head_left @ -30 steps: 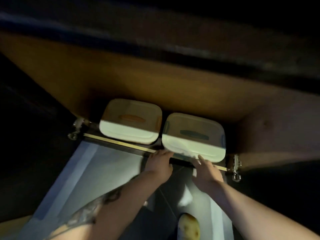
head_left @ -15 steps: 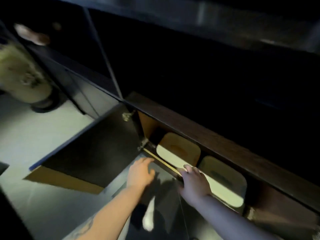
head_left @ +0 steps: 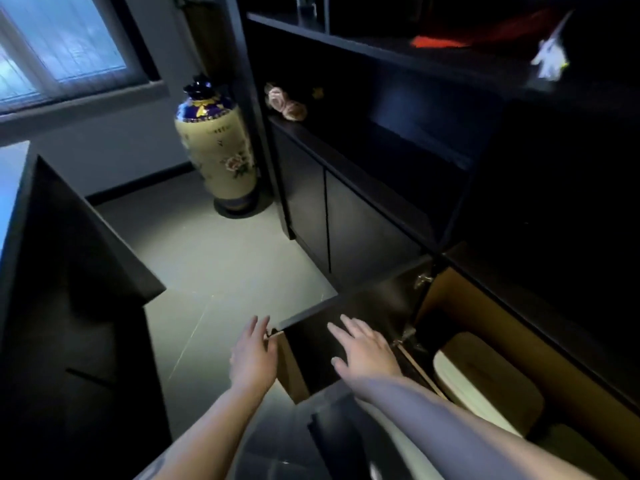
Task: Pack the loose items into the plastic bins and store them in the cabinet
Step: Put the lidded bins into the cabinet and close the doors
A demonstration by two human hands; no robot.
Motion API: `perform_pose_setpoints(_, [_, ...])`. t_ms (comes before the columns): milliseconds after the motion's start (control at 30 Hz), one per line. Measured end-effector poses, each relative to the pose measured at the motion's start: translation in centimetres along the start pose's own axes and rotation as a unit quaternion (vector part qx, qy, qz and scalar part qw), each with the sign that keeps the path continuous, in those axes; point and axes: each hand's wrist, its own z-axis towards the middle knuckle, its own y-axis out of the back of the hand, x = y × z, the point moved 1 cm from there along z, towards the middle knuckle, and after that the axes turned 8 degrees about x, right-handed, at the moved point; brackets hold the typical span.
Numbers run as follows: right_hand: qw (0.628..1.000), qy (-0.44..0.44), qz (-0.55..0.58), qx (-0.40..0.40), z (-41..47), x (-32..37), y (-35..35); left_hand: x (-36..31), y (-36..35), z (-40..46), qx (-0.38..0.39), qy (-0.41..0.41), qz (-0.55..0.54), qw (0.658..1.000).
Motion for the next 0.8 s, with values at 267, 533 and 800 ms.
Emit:
perform_pose_setpoints(267, [0.995, -0.016, -0.07, 0.067, 7.7, 5.2, -3.5, 3.5, -0.6, 2.7, 0.123, -0.088, -0.084, 0.985])
perform_pose_setpoints(533, [0.996, 0.05, -0.037, -0.058, 1.4, 1.7, -4.7, 3.6, -1.7, -0.4, 0.202, -0.139, -0.061, 0.967])
perform_pose_setpoints(800, [0.973, -0.086, 0.172, -0.131, -11.1, -6.9, -7.6, -1.5, -11.3, -9.2, 0.463, -0.136, -0.15, 0.863])
